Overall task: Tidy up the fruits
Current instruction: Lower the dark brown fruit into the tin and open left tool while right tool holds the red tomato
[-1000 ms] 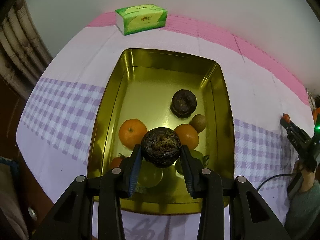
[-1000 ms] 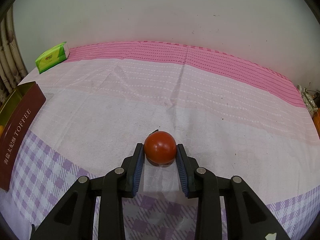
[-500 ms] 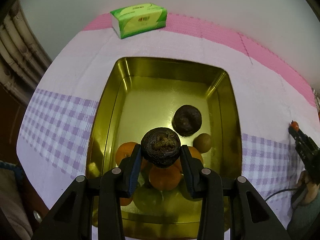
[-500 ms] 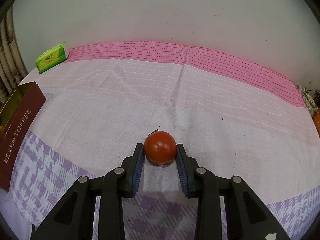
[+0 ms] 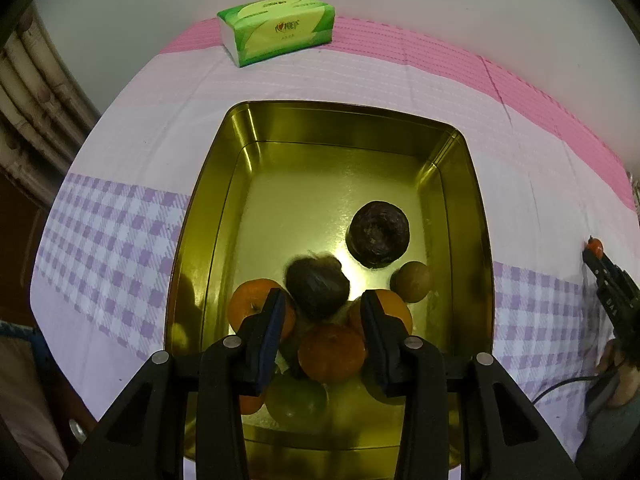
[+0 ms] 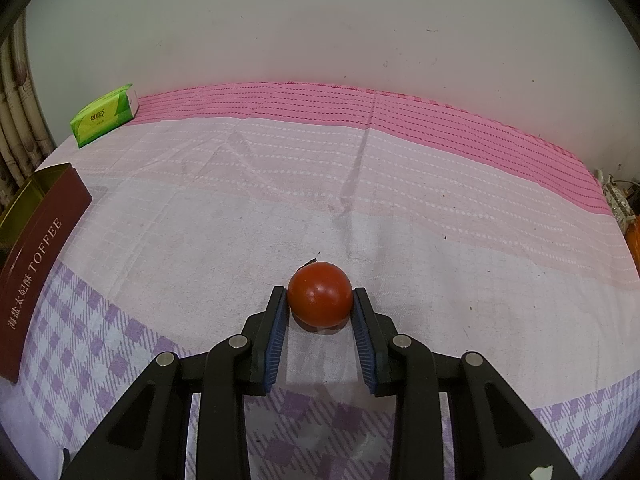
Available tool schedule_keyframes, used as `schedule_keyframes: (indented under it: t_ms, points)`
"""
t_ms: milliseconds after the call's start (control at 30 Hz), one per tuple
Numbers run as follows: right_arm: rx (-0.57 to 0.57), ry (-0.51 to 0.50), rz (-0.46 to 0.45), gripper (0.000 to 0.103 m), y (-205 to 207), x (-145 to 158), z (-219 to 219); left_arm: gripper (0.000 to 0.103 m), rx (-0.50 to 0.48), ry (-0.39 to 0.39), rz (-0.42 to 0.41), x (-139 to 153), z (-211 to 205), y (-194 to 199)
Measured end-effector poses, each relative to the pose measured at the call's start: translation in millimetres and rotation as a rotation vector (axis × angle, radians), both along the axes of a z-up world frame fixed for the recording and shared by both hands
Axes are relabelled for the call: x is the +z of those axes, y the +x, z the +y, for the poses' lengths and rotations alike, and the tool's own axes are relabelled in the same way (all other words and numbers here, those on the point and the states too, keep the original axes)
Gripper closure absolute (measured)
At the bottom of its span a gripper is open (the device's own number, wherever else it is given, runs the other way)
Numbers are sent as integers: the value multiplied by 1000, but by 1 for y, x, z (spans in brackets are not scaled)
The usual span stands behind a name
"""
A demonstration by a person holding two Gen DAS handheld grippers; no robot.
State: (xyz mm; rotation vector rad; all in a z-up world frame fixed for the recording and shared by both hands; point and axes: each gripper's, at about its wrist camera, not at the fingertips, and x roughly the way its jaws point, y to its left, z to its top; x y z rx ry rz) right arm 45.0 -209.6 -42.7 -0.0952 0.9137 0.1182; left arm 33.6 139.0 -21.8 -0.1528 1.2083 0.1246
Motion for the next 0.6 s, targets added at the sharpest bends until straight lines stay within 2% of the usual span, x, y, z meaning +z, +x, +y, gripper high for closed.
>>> schedule_keyframes:
  t_ms: [200, 367, 400, 467, 600]
  points:
    - [0, 3, 0, 73, 0, 0, 0, 62, 0, -4, 4, 1, 4, -2]
    - [0, 4, 0, 73, 0, 0, 0, 61, 0, 6, -26, 12, 12, -15]
    - [0, 4, 0, 73, 0, 0, 0, 60, 1, 9, -37, 16, 14, -18]
    - [0, 4, 0, 73, 0, 0, 0, 51, 12, 22, -59, 24, 19, -26]
    - [0, 8, 1, 73, 0, 0, 0, 47, 35, 50, -104, 40, 28, -41]
